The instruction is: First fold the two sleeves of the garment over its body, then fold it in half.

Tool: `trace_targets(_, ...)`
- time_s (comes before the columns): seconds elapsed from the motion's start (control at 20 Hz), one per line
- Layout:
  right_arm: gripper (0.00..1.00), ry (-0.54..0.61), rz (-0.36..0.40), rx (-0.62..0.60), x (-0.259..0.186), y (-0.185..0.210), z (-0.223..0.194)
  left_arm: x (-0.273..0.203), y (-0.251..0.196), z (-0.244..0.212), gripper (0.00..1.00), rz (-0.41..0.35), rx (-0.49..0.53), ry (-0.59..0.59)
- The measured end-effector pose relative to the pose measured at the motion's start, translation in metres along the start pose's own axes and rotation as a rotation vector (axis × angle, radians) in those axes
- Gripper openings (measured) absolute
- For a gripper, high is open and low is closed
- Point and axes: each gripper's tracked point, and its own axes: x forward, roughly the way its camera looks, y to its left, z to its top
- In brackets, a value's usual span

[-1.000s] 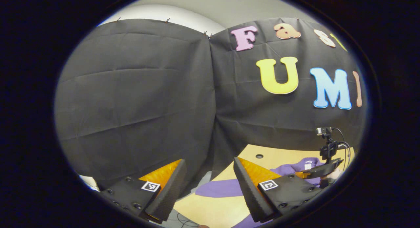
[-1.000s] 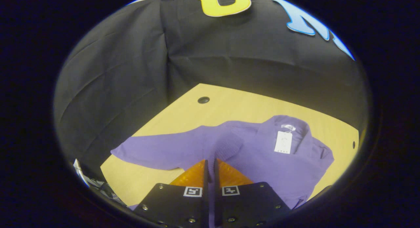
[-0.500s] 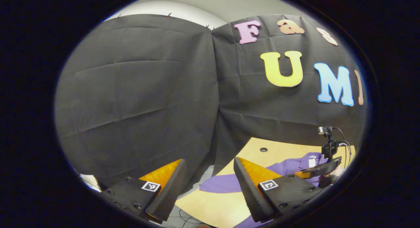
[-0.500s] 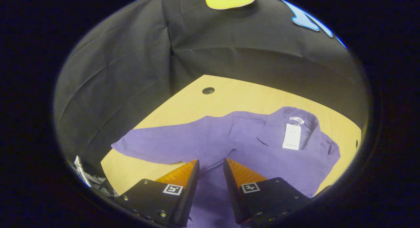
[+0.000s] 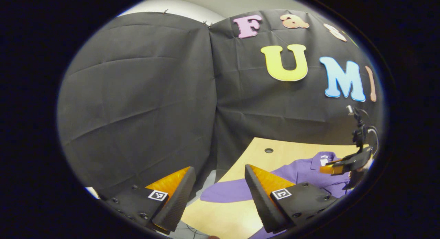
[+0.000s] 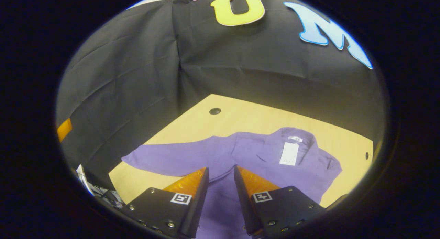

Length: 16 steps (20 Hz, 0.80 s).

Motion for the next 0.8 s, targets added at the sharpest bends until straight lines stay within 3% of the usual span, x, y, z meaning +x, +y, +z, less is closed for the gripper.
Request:
trace_targets(0.45, 0.46, -0.113, -0.088, 0.024, -0.076, -0.019, 0.025, 0.098, -0.002, -0.08, 0.94, -0.054, 0.012, 0.134)
trace_targets(0.5, 0.53, -0.122, -0.108, 0.032, -0.086, -0.025, 0.027, 0.11, -0.001, -0.091, 0.94, -0.054, 0.024, 0.152)
trace_targets(0.8, 0.5, -0.156, -0.227, 0.091, -0.134, -0.064, 0.015, 0.167, -0.003, -0.185, 0.95, -0.066, 0.027, 0.353)
